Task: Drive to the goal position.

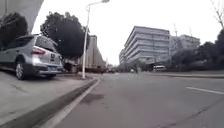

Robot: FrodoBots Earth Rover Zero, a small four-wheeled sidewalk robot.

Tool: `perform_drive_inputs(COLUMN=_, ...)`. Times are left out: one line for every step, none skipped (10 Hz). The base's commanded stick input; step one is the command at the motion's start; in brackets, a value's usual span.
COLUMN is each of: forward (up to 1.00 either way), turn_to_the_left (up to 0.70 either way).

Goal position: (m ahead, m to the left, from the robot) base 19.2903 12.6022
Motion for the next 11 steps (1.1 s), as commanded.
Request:
perform_drive_inputs(forward=0.7, turn_to_the_left=0.0)
perform_drive_inputs(forward=0.7, turn_to_the_left=0.0)
perform_drive_inputs(forward=0.7, turn_to_the_left=0.0)
perform_drive_inputs(forward=0.7, turn_to_the_left=0.0)
perform_drive_inputs(forward=0.7, turn_to_the_left=0.0)
perform_drive_inputs(forward=0.7, turn_to_the_left=0.0)
perform_drive_inputs(forward=0.7, turn_to_the_left=0.0)
perform_drive_inputs(forward=0.7, turn_to_the_left=0.0)
perform_drive_inputs(forward=0.7, turn_to_the_left=0.13)
perform_drive_inputs(forward=0.7, turn_to_the_left=0.14)
perform_drive_inputs(forward=0.7, turn_to_the_left=0.14)
